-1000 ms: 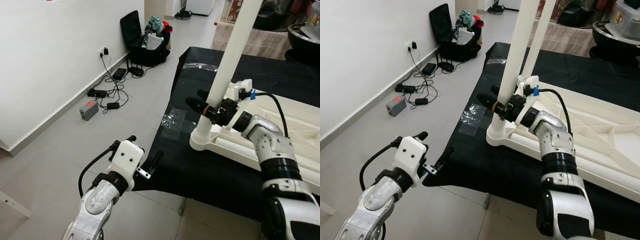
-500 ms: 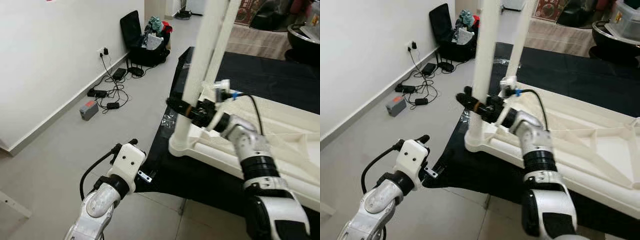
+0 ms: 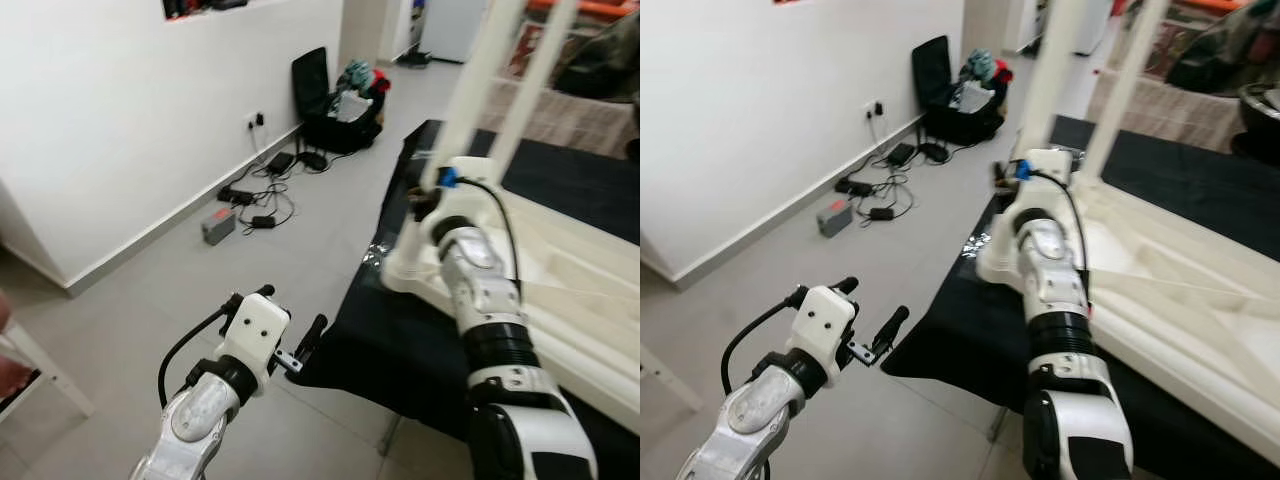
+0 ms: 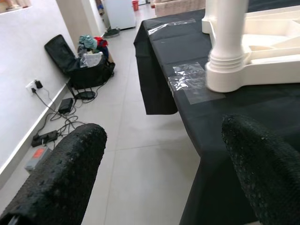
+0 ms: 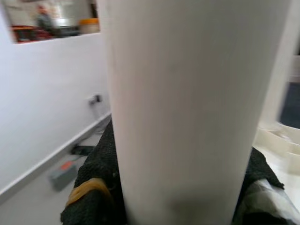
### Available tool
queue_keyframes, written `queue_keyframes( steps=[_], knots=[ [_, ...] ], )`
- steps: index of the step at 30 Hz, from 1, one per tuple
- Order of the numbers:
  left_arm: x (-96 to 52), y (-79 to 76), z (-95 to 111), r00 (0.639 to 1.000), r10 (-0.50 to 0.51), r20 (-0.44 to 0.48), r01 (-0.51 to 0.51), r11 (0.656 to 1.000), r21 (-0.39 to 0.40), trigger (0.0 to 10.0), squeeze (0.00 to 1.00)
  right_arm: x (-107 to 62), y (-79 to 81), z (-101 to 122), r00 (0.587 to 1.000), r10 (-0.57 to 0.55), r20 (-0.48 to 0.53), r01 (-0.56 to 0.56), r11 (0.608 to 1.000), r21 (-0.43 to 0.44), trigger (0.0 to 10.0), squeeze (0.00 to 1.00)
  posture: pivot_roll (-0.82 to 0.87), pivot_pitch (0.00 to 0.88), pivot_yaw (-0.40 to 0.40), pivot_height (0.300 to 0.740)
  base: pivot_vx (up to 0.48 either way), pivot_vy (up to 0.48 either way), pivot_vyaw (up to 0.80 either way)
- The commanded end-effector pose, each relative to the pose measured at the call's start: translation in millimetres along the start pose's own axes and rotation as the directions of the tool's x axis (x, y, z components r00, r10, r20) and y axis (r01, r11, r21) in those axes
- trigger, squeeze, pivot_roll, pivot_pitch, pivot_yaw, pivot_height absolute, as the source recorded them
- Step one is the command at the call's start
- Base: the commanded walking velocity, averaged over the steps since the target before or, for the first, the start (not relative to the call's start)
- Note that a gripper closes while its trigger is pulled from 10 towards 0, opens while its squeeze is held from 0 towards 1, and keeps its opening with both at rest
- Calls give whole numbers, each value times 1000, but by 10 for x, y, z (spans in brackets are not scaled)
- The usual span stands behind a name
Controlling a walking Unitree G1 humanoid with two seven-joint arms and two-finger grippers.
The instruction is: Building children table
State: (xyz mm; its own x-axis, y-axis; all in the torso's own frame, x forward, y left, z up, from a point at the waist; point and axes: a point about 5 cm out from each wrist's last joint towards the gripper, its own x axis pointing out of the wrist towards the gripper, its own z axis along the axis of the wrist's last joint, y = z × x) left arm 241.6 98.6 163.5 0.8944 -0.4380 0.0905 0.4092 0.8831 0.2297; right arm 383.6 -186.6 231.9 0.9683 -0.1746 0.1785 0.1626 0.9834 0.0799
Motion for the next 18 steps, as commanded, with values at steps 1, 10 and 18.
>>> queue_keyframes(
  steps=[1,10,18],
  knots=[
    [0,-25,-34,1000,-11,-14,11,1000,1,10000,0,-88,-245,-106,976,-211,-54,209,977,-38,0,0,110,97,-56,740,0,0,0],
    [-18,-46,-33,1000,-7,-14,7,1000,-5,10000,0,-147,59,-131,970,-234,-64,239,969,64,10000,0,108,102,-53,740,0,0,0],
    [-18,-60,-43,1000,-12,-16,12,1000,-10,10000,0,-69,161,30,996,59,71,-69,987,148,10000,0,105,103,-54,740,0,0,0]
  ],
)
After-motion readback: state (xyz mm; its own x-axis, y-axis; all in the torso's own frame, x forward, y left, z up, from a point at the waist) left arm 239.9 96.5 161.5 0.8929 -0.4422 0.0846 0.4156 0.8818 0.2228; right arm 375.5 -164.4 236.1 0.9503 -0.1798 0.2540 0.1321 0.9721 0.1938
